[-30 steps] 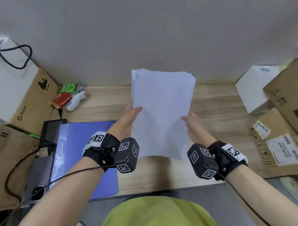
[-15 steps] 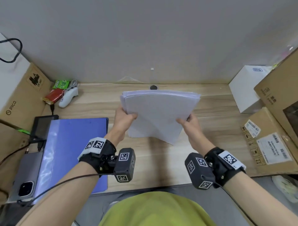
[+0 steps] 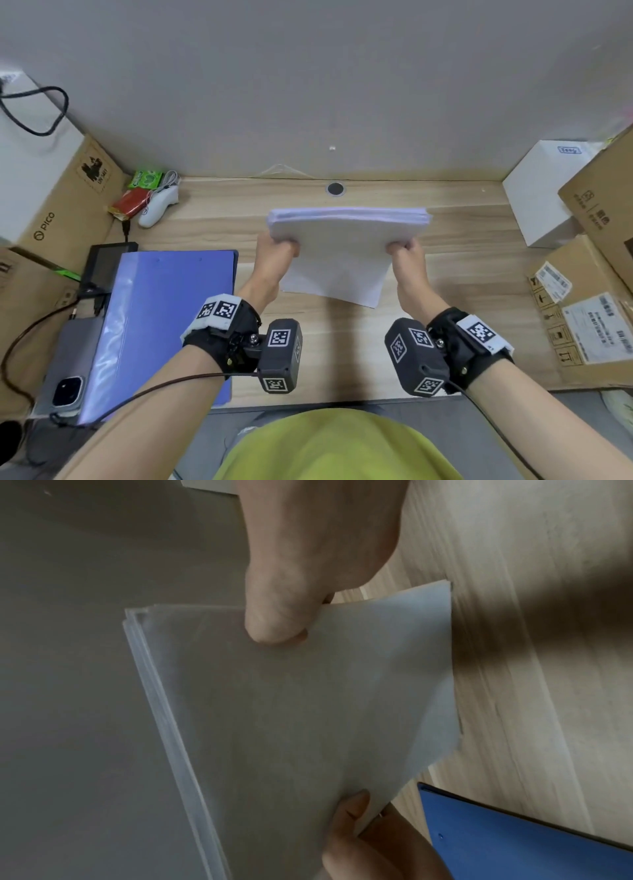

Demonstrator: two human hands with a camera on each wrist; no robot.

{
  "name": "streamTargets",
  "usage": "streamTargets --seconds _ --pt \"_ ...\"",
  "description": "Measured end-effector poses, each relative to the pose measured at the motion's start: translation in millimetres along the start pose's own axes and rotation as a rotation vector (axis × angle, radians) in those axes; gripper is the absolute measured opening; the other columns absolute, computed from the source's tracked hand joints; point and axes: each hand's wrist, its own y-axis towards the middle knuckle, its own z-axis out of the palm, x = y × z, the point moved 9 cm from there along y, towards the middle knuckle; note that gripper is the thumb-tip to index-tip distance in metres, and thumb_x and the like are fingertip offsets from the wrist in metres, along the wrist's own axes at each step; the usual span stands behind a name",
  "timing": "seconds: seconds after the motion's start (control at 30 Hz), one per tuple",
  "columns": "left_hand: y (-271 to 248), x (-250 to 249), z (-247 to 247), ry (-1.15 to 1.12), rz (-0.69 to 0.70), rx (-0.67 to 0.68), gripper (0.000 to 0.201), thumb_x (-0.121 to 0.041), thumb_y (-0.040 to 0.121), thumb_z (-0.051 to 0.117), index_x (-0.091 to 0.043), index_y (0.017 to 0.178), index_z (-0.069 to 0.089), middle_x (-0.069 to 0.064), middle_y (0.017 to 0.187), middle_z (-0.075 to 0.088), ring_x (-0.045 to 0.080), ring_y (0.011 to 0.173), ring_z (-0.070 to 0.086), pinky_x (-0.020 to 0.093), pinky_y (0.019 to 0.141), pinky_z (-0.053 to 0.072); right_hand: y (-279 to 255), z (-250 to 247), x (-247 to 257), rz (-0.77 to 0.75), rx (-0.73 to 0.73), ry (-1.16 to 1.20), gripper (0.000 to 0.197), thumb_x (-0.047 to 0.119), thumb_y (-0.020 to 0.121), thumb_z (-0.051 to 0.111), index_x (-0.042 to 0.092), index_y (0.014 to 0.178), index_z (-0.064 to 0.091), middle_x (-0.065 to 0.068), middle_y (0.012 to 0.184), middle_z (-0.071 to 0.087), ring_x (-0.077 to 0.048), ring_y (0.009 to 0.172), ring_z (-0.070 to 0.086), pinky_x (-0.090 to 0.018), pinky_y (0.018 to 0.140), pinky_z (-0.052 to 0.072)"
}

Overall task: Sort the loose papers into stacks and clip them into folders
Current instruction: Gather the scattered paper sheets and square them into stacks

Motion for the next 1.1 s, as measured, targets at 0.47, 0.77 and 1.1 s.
streamTargets --seconds 0.47,0.77,1.1 --pt "13 5 -15 0.033 -0.052 0.021 0.036 0.012 0.073 0.044 -0.010 0.095 0.061 0.000 0.084 0.059 0.015 0.078 0.050 0.023 0.063 0.040 13 14 2 -0.006 0.248 -0.069 0.048 -0.015 0.075 0.036 0.012 0.107 0.058 0.000 0.096 0.064 -0.017 0.092 0.057 -0.024 0.073 0.044" --pt "10 0 -13 0.130 0.024 0.107 0.054 0.021 0.068 0.040 -0.027 0.084 0.060 -0.005 0.081 0.060 0.011 0.077 0.054 0.027 0.070 0.044 15 22 7 -0.025 0.359 -0.073 0.044 -0.014 0.073 0.041 0.016 0.099 0.058 0.002 0.094 0.063 -0.011 0.087 0.056 -0.021 0.076 0.043" --pt "4 -11 -9 -0.002 0.094 0.052 0.035 -0.003 0.062 0.050 -0.020 0.090 0.063 -0.018 0.072 0.062 0.001 0.070 0.056 0.017 0.064 0.044 30 15 2 -0.014 0.268 -0.079 0.033 -0.012 0.078 0.043 0.013 0.093 0.059 0.000 0.089 0.061 -0.016 0.085 0.052 -0.028 0.078 0.038"
